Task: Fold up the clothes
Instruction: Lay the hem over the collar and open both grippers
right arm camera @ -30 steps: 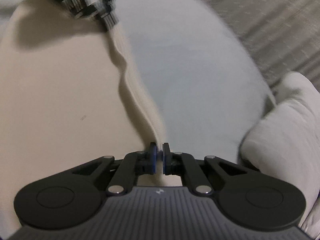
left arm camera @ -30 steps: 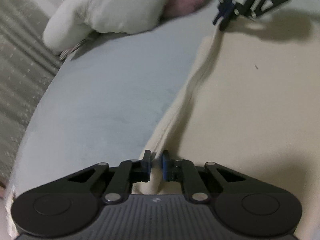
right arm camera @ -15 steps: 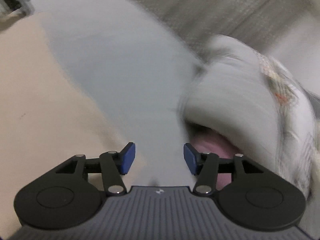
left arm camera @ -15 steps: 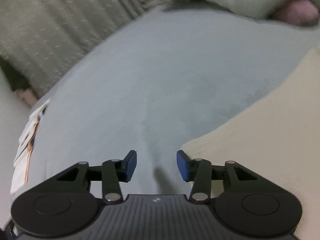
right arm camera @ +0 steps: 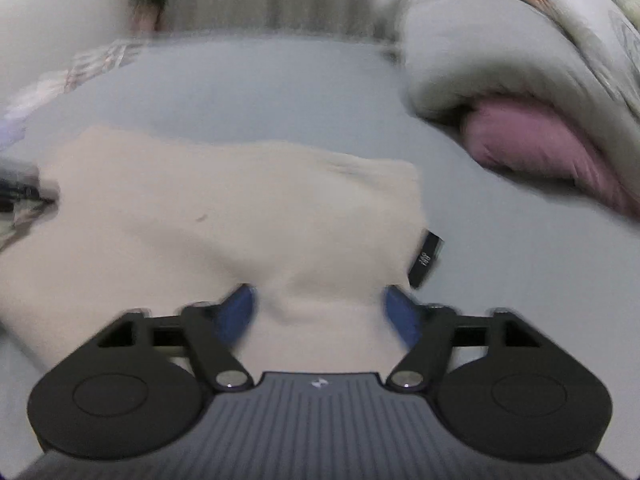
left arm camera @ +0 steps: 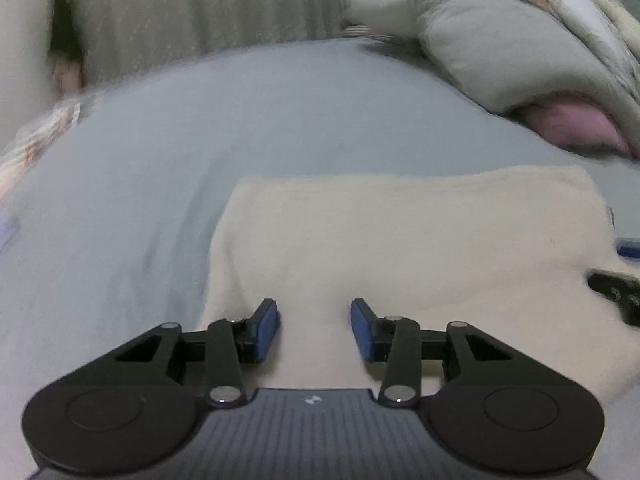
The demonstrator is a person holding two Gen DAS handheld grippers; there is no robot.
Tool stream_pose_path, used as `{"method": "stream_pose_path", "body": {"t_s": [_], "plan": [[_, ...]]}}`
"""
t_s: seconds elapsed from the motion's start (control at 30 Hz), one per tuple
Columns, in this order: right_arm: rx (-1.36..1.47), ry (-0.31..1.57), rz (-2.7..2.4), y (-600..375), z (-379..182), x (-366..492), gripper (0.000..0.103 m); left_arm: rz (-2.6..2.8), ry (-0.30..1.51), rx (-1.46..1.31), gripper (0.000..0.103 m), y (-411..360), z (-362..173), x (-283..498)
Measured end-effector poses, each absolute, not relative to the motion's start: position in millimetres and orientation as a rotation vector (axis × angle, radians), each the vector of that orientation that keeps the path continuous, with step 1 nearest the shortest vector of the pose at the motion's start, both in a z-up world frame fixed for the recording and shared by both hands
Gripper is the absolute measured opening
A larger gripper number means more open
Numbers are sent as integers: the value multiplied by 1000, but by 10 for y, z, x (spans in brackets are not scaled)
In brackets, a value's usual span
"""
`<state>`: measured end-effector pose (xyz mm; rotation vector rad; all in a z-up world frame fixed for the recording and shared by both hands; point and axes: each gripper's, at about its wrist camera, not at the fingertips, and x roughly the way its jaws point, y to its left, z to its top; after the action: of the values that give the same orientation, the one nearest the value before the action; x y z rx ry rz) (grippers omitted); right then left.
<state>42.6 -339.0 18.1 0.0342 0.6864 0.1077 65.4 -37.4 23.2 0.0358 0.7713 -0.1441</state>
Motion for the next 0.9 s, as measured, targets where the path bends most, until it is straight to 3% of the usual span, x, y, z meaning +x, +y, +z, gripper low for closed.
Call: {"method": "stream_pose_path", "body": {"t_s": [0.13, 0.27, 0.43, 0.53, 0.63, 0.9], "plan": [[-35, 691, 40, -3306, 617, 320, 80, -98, 744, 7, 41, -315, 581, 488], [228, 600, 76, -3325, 838, -117, 80, -157, 706, -35, 61, -423, 679, 103], [142, 657, 211, -2656, 663, -212, 80, -246, 652, 75, 62, -894, 658, -305], [79, 708, 179, -2482, 353, -191, 83, -159, 678, 188, 67, -1093, 439, -82], [15, 656, 180, -2442, 203, -280, 85, -166, 723, 59, 74, -891, 242, 89], [87, 647, 68, -2861, 443, -306, 86, -146, 702, -12, 72, -518, 443, -43]]}}
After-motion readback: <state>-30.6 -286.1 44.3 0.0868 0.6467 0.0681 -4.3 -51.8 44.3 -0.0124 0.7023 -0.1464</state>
